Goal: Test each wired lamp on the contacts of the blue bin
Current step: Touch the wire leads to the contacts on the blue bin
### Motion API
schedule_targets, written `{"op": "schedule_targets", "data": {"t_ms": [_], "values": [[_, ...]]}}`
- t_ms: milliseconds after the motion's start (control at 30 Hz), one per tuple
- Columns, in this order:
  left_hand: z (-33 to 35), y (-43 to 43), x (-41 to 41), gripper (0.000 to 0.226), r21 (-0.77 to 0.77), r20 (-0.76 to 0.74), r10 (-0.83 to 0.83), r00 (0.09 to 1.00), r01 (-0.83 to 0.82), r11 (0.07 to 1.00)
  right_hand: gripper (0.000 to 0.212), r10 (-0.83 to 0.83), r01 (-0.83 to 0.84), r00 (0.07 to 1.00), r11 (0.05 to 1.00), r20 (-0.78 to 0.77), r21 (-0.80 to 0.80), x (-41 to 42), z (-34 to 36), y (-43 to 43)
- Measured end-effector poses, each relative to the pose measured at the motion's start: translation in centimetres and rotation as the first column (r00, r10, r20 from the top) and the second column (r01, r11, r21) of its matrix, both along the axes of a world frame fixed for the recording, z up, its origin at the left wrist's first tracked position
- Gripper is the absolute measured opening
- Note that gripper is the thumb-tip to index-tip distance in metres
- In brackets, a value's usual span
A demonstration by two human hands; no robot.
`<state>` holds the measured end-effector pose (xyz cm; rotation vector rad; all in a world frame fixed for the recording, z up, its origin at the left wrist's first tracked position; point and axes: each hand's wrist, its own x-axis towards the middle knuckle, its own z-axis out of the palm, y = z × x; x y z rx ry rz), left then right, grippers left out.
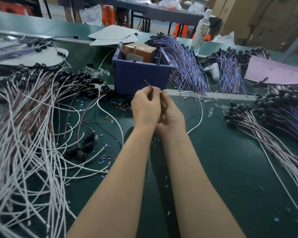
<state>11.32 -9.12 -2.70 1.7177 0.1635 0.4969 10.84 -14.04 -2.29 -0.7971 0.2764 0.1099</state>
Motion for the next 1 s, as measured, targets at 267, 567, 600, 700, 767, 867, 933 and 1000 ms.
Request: {"op": "schedule_targets", "data": {"t_ms": [267,567,600,700,767,867,933,1000], "values": [[0.5,2.7,2.2,0.026,-0.215,-0.012,0.138,0.990,-0.137,0.967,0.017,0.131,0.329,0.921,0.238,0.366,-0.914,0.4,2.8,-3.6],[0.6,3.3,3.6,0.032,-0.085,-0.031,0.037,0.999,-0.039,0.996,0.026,0.263,0.346,0.902,0.036,0.343,-0.937,3.7,-0.1,-2.1],[0.6,3.5,3.7,0.034,-0.083,-0.053,0.037,0.998,-0.041,0.996,0.026,0.221,0.368,0.896,0.113,0.385,-0.923,3.8,-0.3,-2.1],[0.6,3.9,4.3,0.030,-0.090,-0.102,0.016,0.995,-0.025,0.996,0.026,0.012,0.458,0.878,0.274,0.479,-0.846,4.1,-0.5,-2.2],[0.6,4.1,4.4,0.021,-0.089,-0.087,0.035,0.996,-0.043,0.995,0.026,-0.071,0.488,0.870,0.279,0.489,-0.827,4.2,-0.7,-1.9],[0.4,4.3,4.1,0.013,-0.036,-0.041,0.097,0.994,-0.099,0.994,0.025,-0.076,0.464,0.883,0.291,0.463,-0.837,4.0,-1.1,-1.2],[0.3,4.3,3.8,0.007,-0.033,-0.026,0.124,0.992,-0.125,0.992,0.024,-0.090,0.472,0.879,0.306,0.469,-0.827,4.0,-1.2,-1.0],[0.4,4.4,3.8,0.006,-0.067,0.005,0.132,0.991,-0.132,0.989,0.021,-0.112,0.500,0.864,0.323,0.492,-0.804,4.2,-1.0,-1.0]]}}
